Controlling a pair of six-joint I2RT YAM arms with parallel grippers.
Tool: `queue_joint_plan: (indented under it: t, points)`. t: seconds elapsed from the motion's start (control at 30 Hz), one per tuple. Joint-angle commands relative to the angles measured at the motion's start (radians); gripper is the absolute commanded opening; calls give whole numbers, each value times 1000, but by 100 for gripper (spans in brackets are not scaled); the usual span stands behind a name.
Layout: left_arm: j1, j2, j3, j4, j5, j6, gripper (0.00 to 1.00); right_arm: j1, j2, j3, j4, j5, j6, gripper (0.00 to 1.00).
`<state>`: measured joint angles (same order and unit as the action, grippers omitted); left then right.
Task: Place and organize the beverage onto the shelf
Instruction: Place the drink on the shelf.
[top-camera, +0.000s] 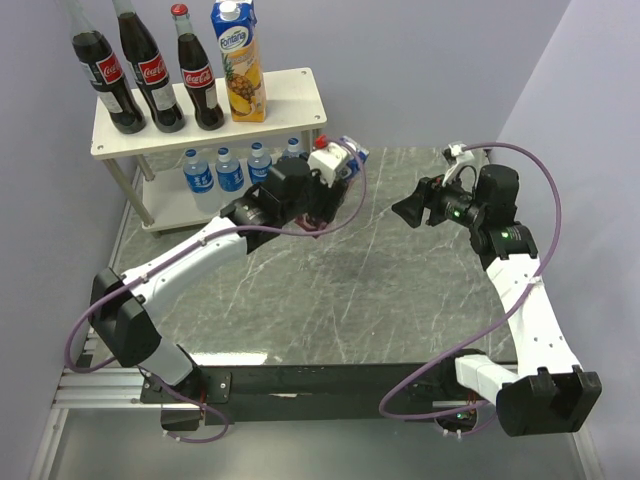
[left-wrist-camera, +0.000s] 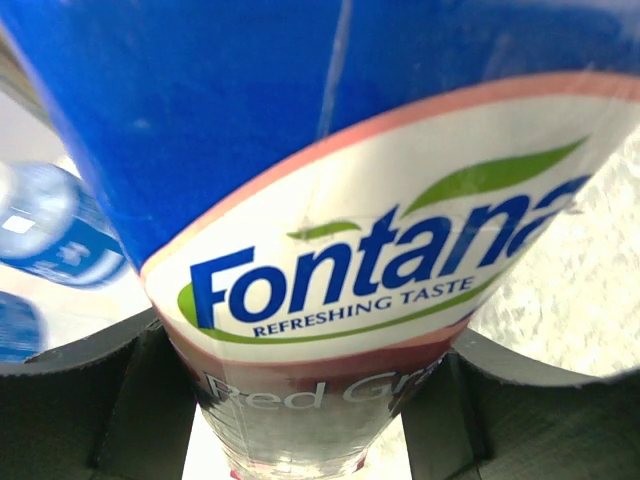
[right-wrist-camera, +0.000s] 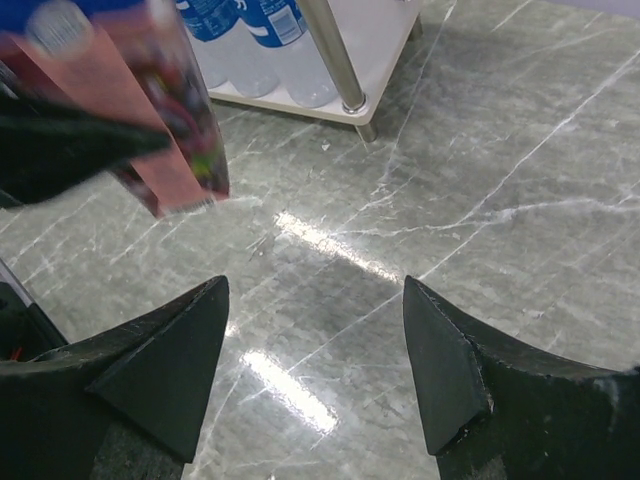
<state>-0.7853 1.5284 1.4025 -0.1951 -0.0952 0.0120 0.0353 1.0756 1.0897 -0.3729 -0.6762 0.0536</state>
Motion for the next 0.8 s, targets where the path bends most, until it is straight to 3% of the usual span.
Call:
queue_joint_plan:
  t: [0.0, 0.77]
  points:
    - [12, -102, 205, 278, -28, 36, 32, -8, -9, -8, 46, -22, -21, 77]
    - [66, 16, 576, 260, -86, 97, 34, -5, 26, -34, 52, -75, -29, 77]
